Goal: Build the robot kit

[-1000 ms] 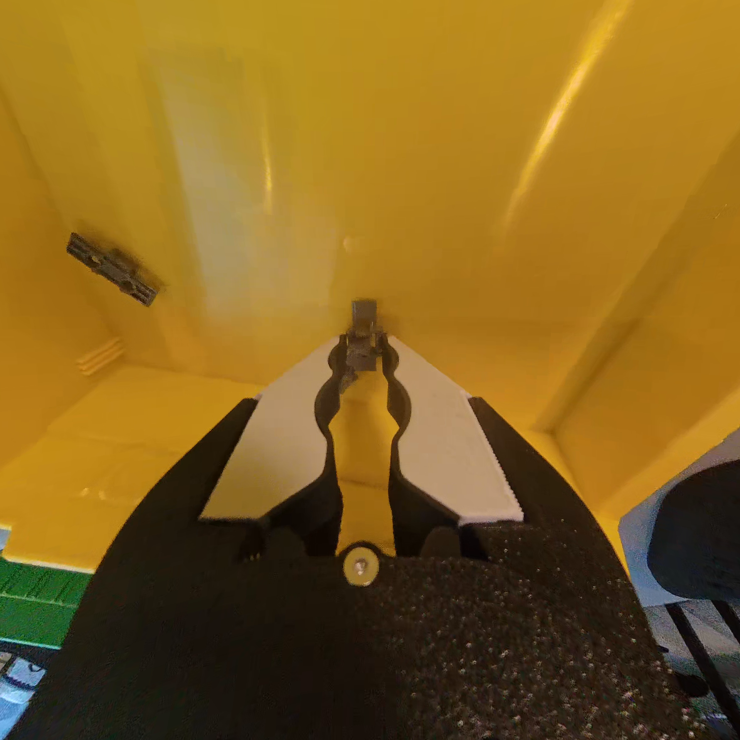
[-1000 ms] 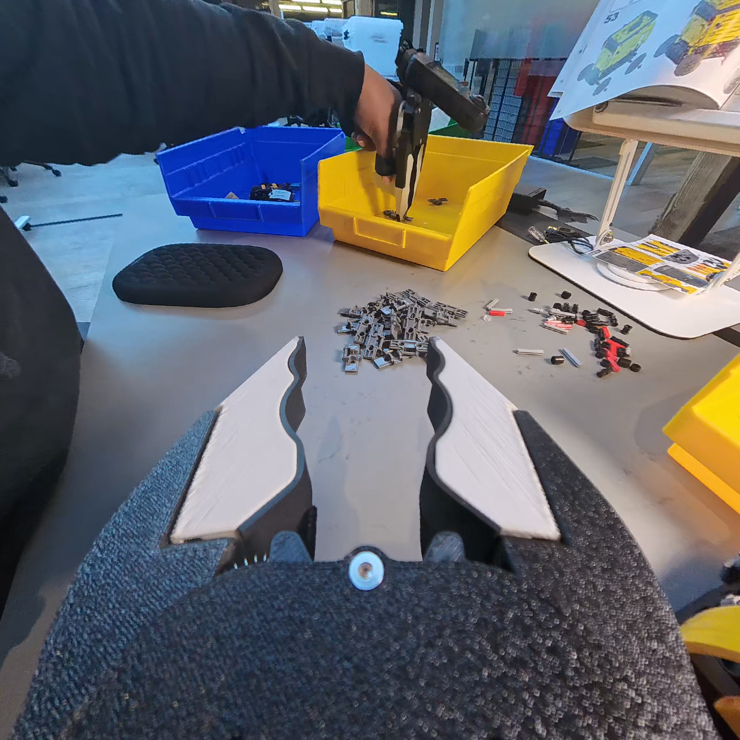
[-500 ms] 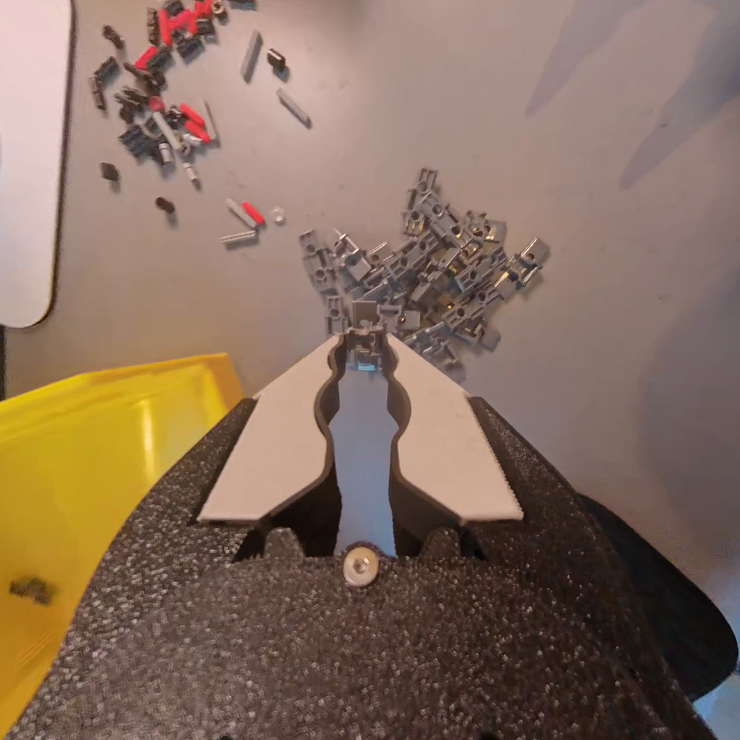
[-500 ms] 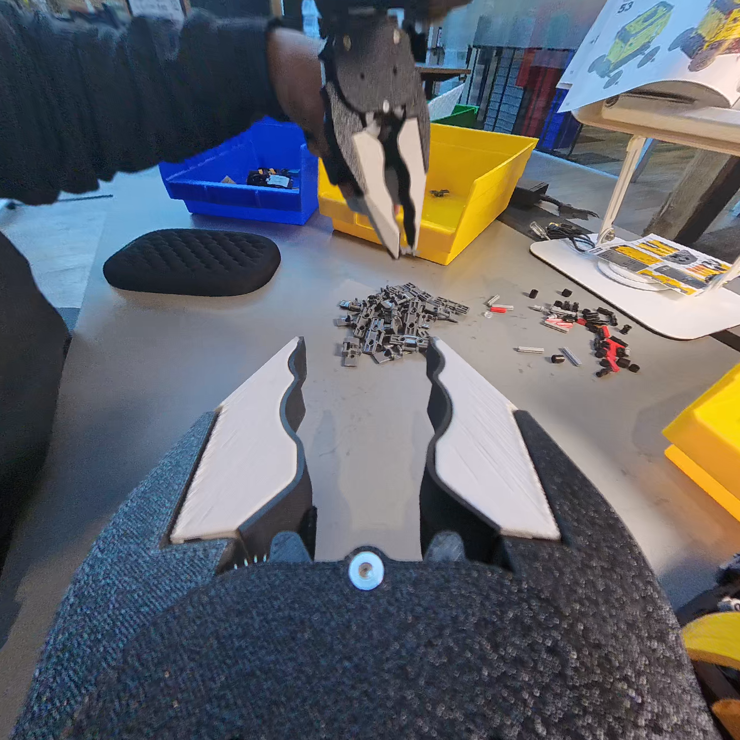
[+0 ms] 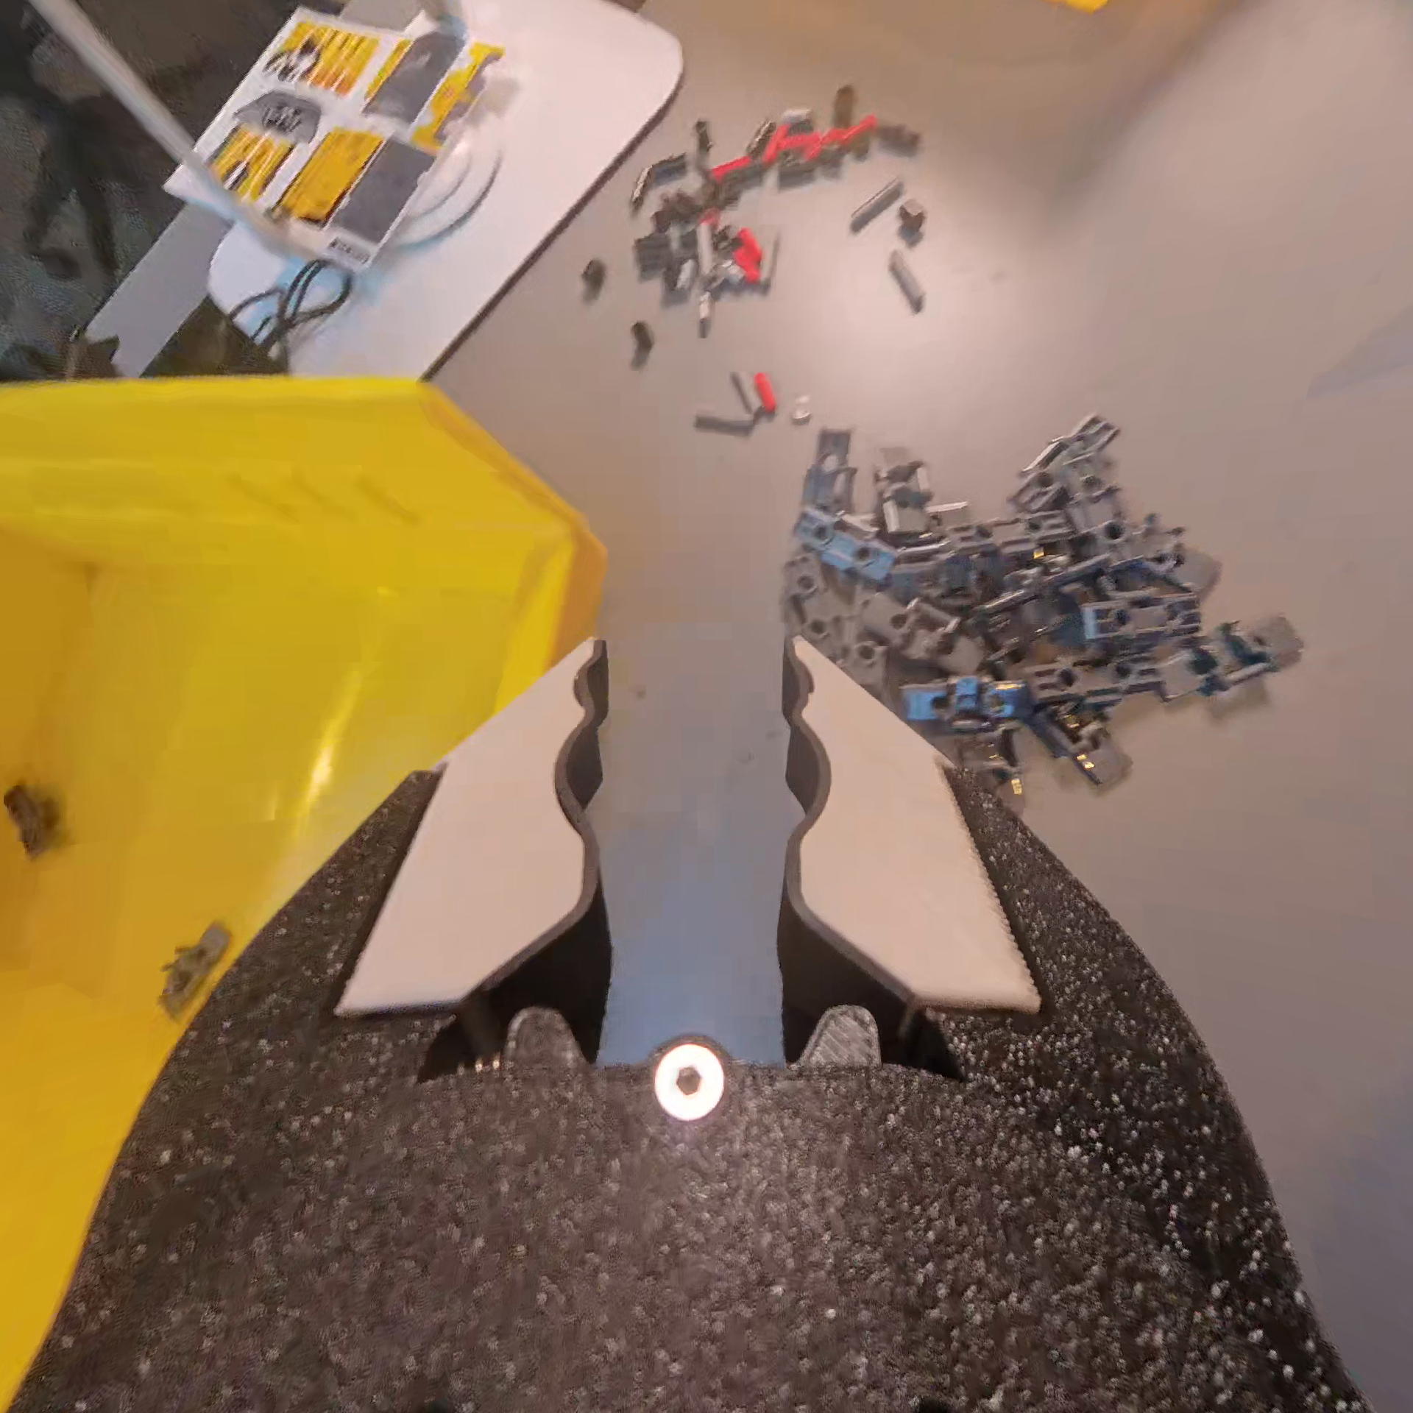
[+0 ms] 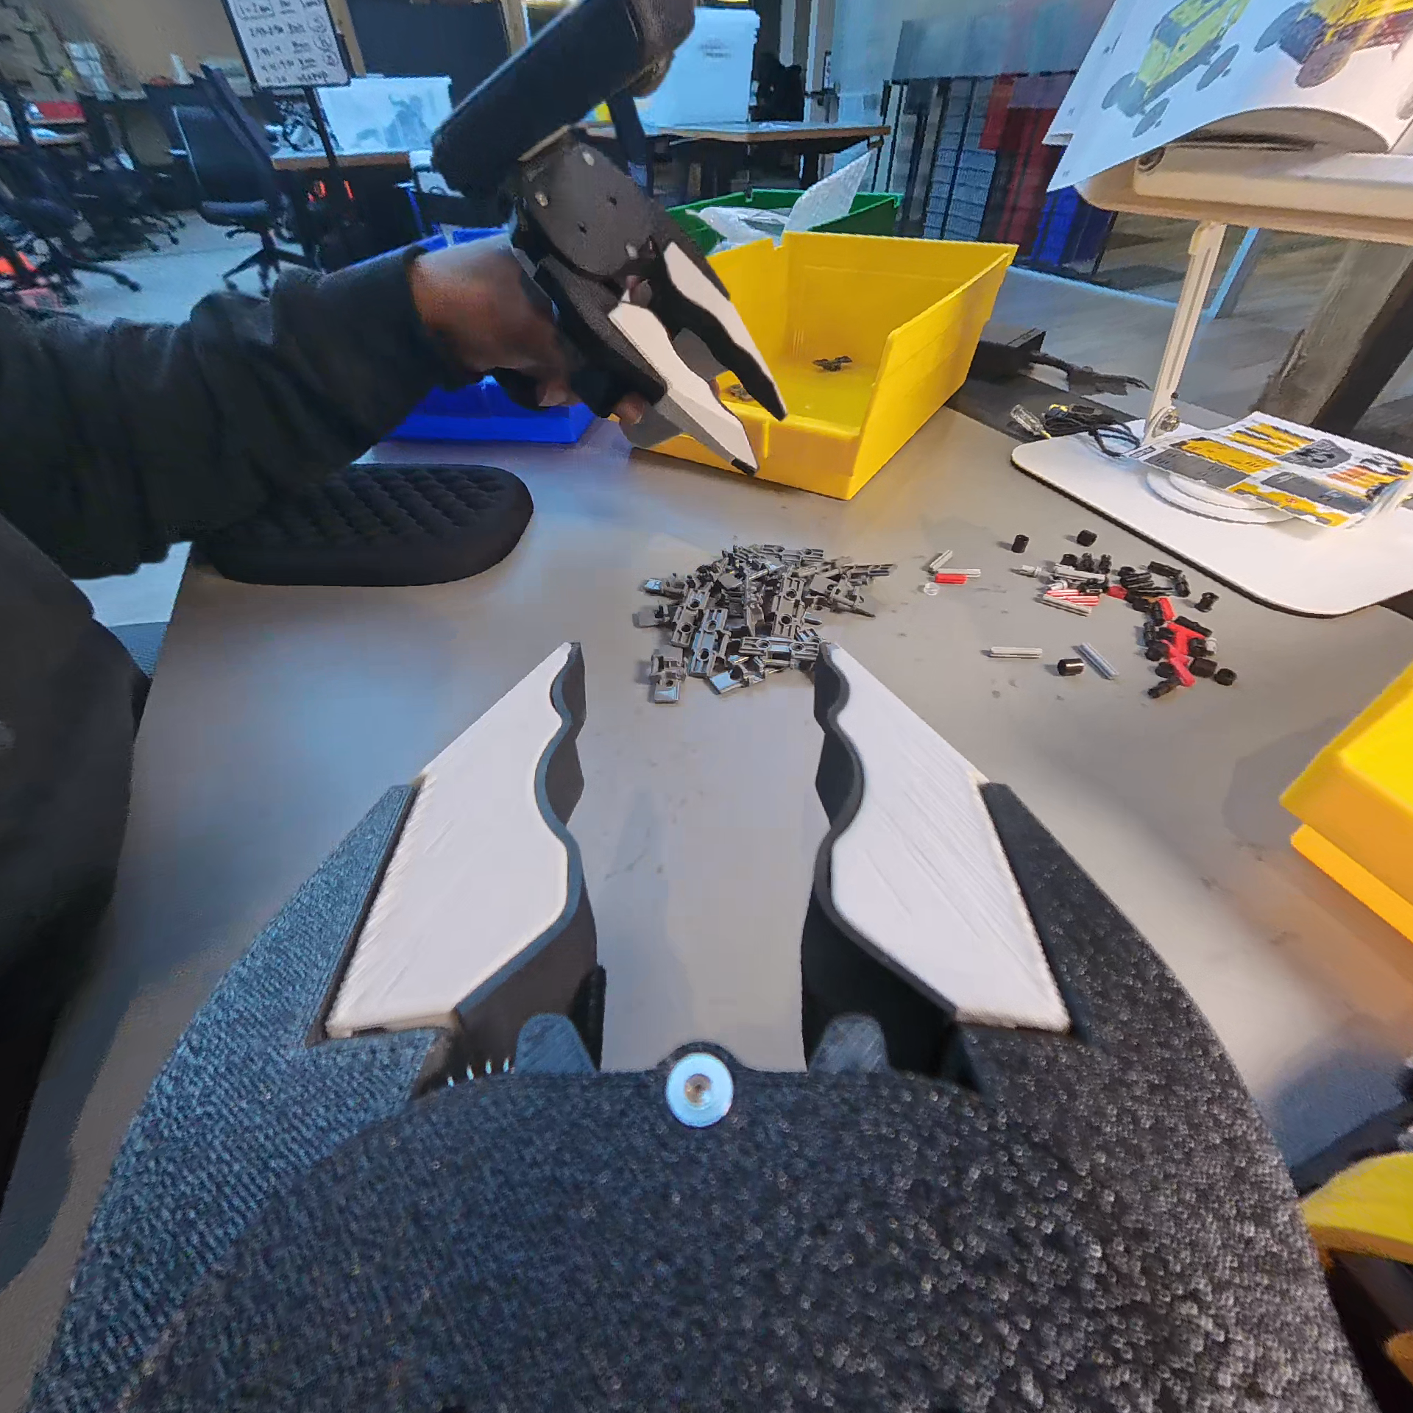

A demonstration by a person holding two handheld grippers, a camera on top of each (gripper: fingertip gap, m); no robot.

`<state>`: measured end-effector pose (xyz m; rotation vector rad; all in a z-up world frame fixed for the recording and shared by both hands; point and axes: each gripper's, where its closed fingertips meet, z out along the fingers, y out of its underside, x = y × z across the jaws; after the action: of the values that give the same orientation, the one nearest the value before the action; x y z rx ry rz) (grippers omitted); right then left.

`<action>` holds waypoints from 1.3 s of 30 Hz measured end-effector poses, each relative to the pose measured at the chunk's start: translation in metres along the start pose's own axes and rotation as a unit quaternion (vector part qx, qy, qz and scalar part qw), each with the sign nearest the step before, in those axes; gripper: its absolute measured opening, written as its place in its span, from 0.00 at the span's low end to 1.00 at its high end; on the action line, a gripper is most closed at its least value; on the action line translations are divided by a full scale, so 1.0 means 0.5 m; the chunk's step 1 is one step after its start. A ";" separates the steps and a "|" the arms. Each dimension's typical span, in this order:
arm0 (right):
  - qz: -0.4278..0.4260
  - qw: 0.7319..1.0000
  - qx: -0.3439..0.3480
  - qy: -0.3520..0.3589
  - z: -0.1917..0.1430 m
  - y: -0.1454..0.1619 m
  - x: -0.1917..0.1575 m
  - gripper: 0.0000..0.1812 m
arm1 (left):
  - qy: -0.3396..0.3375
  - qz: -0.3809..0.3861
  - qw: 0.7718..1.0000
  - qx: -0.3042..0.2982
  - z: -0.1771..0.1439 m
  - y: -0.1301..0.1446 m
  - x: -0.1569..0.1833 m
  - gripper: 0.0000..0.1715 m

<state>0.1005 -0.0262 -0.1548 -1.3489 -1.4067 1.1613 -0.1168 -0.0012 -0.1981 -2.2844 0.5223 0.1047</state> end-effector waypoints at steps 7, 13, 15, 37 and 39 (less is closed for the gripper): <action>0.005 1.000 -0.009 0.015 0.004 0.005 0.009 0.33 | -0.099 0.016 0.994 -0.037 0.001 0.060 -0.091 0.25; -0.010 0.999 -0.033 0.028 0.015 0.019 0.011 0.33 | -0.112 0.033 0.991 -0.069 0.022 0.103 -0.121 0.21; -0.016 0.998 -0.046 0.030 0.020 0.025 0.009 0.33 | -0.118 0.045 0.990 -0.069 0.023 0.101 -0.127 0.19; -0.056 0.947 -0.315 -0.031 0.310 0.128 0.035 0.53 | 0.157 -0.049 0.985 0.054 0.033 0.040 0.074 0.32; -0.054 0.943 -0.324 -0.047 0.315 0.128 0.022 0.44 | 0.171 -0.059 0.982 0.049 0.040 0.046 0.081 0.32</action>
<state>-0.0401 -0.0263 -0.2510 -1.6380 -2.0145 0.7113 -0.0873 -0.0148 -0.2372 -2.2406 0.5514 -0.3718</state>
